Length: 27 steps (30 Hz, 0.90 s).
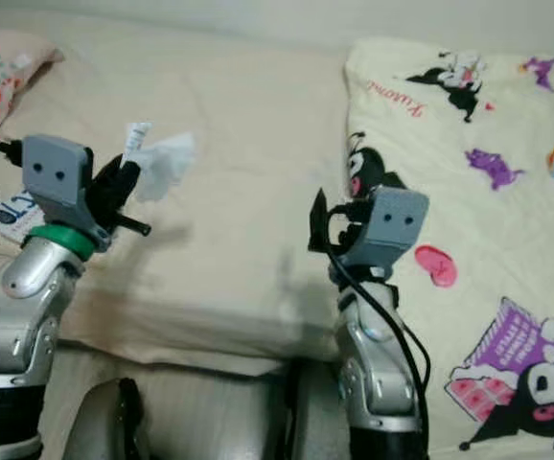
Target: Clean up the room
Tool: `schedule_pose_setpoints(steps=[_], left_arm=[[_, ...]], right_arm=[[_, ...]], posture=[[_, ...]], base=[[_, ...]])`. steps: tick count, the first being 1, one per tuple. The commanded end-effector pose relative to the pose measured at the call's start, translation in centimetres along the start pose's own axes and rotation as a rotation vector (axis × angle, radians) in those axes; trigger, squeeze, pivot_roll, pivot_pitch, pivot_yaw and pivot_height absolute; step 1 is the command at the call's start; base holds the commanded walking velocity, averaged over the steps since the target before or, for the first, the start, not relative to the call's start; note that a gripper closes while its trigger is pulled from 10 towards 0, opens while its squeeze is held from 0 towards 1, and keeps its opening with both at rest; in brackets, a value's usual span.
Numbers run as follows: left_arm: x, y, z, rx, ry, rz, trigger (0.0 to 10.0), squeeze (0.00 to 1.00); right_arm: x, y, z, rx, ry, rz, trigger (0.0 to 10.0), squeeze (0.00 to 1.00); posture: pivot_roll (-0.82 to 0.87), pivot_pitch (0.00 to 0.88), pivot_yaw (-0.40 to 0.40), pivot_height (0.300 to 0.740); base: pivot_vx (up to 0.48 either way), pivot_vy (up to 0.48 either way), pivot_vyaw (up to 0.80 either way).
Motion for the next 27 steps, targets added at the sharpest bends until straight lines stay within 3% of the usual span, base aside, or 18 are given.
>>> schedule_pose_setpoints(steps=[1, 4, 9, 16, 27], left_arm=[[-0.6, 0.3, -0.5, 0.028, -0.015, -0.025, 10.0, 0.00], [-0.7, 0.4, -0.9, 0.040, -0.014, -0.029, 10.0, 0.00], [-0.7, 0.8, -3.3, 0.120, -0.050, -0.044, 10.0, 0.00], [-0.2, 1.1, -5.3, 0.163, -0.103, -0.043, 10.0, 0.00], [-0.3, 1.0, -5.5, 0.150, -0.131, -0.053, 10.0, 0.00]], right_arm=[[-0.2, 0.0, 0.1, 0.001, 0.010, 0.004, 10.0, 0.00], [-0.2, -0.2, 0.2, 0.005, 0.011, 0.008, 10.0, 0.00], [-0.2, -0.7, 0.7, 0.004, 0.017, 0.011, 10.0, 0.00], [-0.3, -1.0, 0.7, 0.002, 0.017, 0.017, 10.0, 0.00], [-0.8, -0.8, 1.0, -0.011, 0.013, 0.015, 10.0, 0.00]], posture=[[-0.06, 0.071, 0.042, 0.597], [-0.05, 0.071, 0.038, 0.617], [-0.03, 0.078, 0.026, 0.641], [-0.03, 0.079, 0.026, 0.666], [-0.02, 0.084, 0.048, 0.729]], base=[[0.000, 0.000, 0.00], [0.000, 0.000, 0.00], [0.000, 0.000, 0.00], [0.000, 0.000, 0.00], [0.000, 0.000, 0.00]])
Point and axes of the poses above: a point about 5 cm out from each wrist's last joint towards the gripper, its own y axis pointing back from the gripper into the wrist, its own x axis along the axis of the wrist's last joint, z = x × y, the point moved 3 cm from there along -y, pointing out of the wrist towards the gripper, and after that the axes turned 2 degrees about y, right-handed, at the moved point
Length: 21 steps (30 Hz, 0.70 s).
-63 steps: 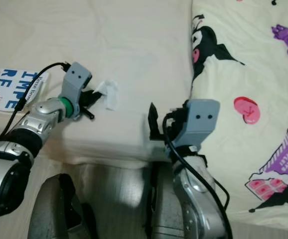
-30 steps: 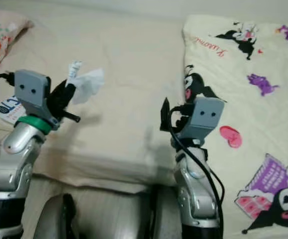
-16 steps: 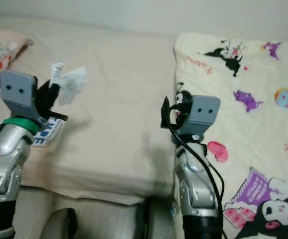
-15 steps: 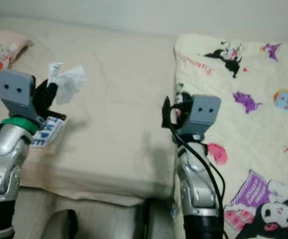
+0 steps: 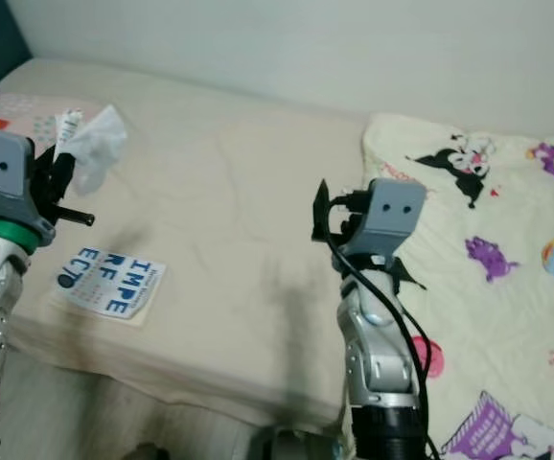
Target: Clean up the room
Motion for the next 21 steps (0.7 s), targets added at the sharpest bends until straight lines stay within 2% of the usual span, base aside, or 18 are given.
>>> schedule_pose_setpoints(steps=[1, 10, 11, 15, 17, 21], left_arm=[[-0.4, 0.1, -0.1, 0.000, -0.011, -0.013, 10.0, 0.00], [0.0, -0.2, 0.2, -0.039, -0.031, -0.006, 10.0, 0.00], [0.2, -0.5, 0.1, -0.038, -0.031, 0.001, 10.0, 0.00], [0.7, -0.8, 0.0, -0.029, -0.020, 0.017, 10.0, 0.00], [0.6, -0.8, 0.2, -0.032, -0.021, 0.018, 10.0, 0.00], [0.3, -0.5, 0.7, -0.030, -0.020, 0.011, 10.0, 0.00]], right_arm=[[-0.7, 0.3, 0.6, -0.021, -0.006, -0.018, 10.0, 0.00], [-0.5, 0.0, 0.6, -0.052, -0.016, -0.004, 10.0, 0.00], [-0.5, 0.0, 0.4, -0.052, -0.022, -0.002, 10.0, 0.00], [-0.8, 0.0, 0.0, -0.047, -0.016, -0.008, 10.0, 0.00], [-0.9, 0.0, 0.0, -0.036, -0.001, -0.010, 10.0, 0.00], [-0.8, -0.2, 0.2, -0.022, 0.003, -0.013, 10.0, 0.00]], posture=[[-0.02, 0.084, 0.048, 0.729], [-0.02, 0.098, 0.080, 0.740], [-0.01, 0.079, 0.071, 0.740], [0.01, 0.092, 0.056, 0.740], [0.00, 0.114, 0.050, 0.740], [0.00, 0.101, 0.035, 0.740]], base=[[0.000, 0.000, 0.00], [0.000, 0.000, 0.00], [0.000, 0.000, 0.00], [0.000, 0.000, 0.00], [0.000, 0.000, 0.00], [0.000, 0.000, 0.00]])
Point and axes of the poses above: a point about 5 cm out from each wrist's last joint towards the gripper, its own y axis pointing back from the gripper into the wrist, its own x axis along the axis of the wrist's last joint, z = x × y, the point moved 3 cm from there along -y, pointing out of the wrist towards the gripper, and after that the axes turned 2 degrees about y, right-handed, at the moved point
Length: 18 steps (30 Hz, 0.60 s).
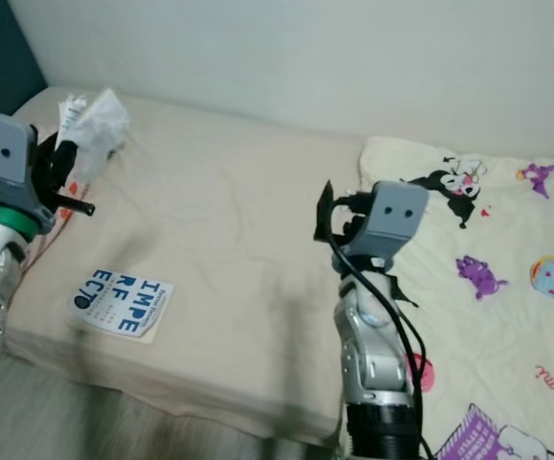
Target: Clean up the room
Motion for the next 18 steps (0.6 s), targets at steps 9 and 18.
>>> schedule_pose_setpoints(steps=[9, 18], left_arm=[[-0.7, 1.4, -0.4, 0.022, -0.014, -0.030, 10.0, 0.00], [-1.2, 2.5, 0.6, 0.023, 0.009, -0.056, 10.0, 0.00]], right_arm=[[-0.8, 0.2, -1.2, 0.047, -0.036, -0.026, 10.0, 0.00], [-1.2, 0.2, -1.1, 0.063, -0.032, -0.044, 10.0, 0.00]], posture=[[0.04, 0.117, 0.020, 0.740], [0.05, 0.147, -0.002, 0.740]], base=[[0.000, 0.000, 0.00], [0.000, 0.000, 0.00]])
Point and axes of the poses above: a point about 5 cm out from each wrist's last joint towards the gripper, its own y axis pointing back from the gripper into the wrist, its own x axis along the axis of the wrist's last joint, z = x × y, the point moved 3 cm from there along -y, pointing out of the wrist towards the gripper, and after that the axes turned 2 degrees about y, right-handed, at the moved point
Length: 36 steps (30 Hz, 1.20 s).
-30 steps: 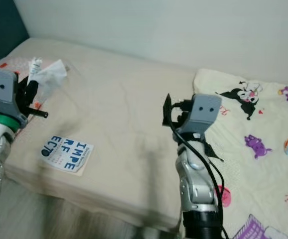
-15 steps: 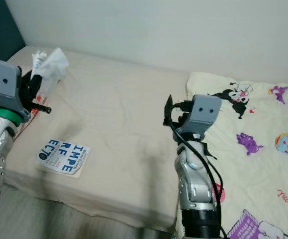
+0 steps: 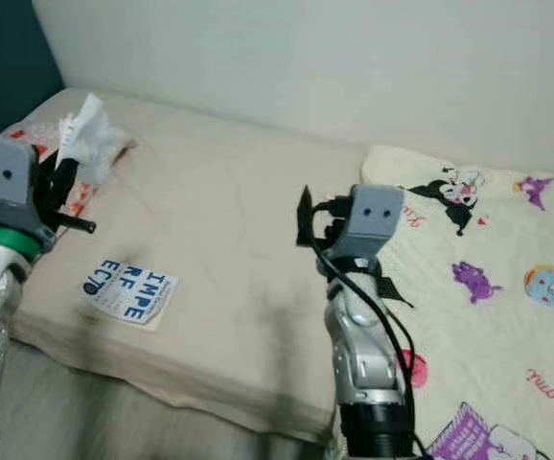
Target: Clean up the room
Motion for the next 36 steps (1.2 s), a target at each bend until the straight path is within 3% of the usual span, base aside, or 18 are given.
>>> schedule_pose_setpoints(steps=[1, 3, 6, 11, 15, 22, 26, 29, 36], left_arm=[[-0.5, 0.4, 0.2, 0.003, 0.005, -0.023, 10.0, 0.00], [-0.7, 0.5, 0.2, 0.007, 0.013, -0.031, 10.0, 0.00], [-1.4, 0.2, 1.4, -0.038, 0.033, -0.052, 10.0, 0.00], [-1.0, -1.3, 3.6, -0.105, 0.060, -0.031, 10.0, 0.00], [-1.2, -1.4, 4.1, -0.139, 0.027, -0.024, 10.0, 0.00], [-2.2, 0.5, 5.7, -0.231, -0.057, -0.012, 10.0, 0.00], [-3.8, 2.1, 6.8, -0.221, 0.009, -0.067, 10.0, 0.00], [-4.3, 2.4, 7.7, -0.204, 0.032, -0.083, 10.0, 0.00], [-4.7, 2.0, 8.1, -0.222, 0.017, -0.080, 10.0, 0.00]], right_arm=[[-0.6, 0.3, 0.4, -0.009, -0.004, -0.025, 10.0, 0.00], [-0.8, 0.3, 0.4, -0.008, -0.002, -0.030, 10.0, 0.00], [-0.4, 0.8, 0.2, 0.002, 0.015, -0.023, 10.0, 0.00], [-0.7, 2.0, 1.9, -0.054, 0.035, -0.028, 10.0, 0.00], [-0.7, 2.1, 1.3, -0.053, 0.020, -0.024, 10.0, 0.00], [-2.1, 2.7, -0.1, -0.041, -0.014, -0.037, 10.0, 0.00], [-3.1, 3.7, -0.3, -0.012, -0.016, -0.055, 10.0, 0.00], [-3.0, 4.0, 0.1, 0.004, 0.012, -0.043, 10.0, 0.00], [-3.3, 3.7, 0.2, -0.013, 0.032, -0.037, 10.0, 0.00]], posture=[[0.04, 0.159, -0.001, 0.740], [0.04, 0.159, -0.001, 0.740], [-0.02, 0.157, 0.023, 0.740], [-0.05, 0.140, 0.063, 0.740], [-0.06, 0.137, 0.080, 0.740], [-0.02, 0.122, 0.066, 0.740], [-0.02, 0.120, 0.041, 0.740], [-0.02, 0.107, 0.040, 0.740], [-0.02, 0.074, 0.054, 0.740]], base=[[0.000, 0.000, 0.00], [0.000, 0.000, 0.00], [0.000, 0.000, 0.00], [0.000, 0.000, 0.00], [0.000, 0.000, 0.00], [0.000, 0.000, 0.00], [0.000, 0.000, 0.00], [0.000, 0.000, 0.00], [0.000, 0.000, 0.00]])
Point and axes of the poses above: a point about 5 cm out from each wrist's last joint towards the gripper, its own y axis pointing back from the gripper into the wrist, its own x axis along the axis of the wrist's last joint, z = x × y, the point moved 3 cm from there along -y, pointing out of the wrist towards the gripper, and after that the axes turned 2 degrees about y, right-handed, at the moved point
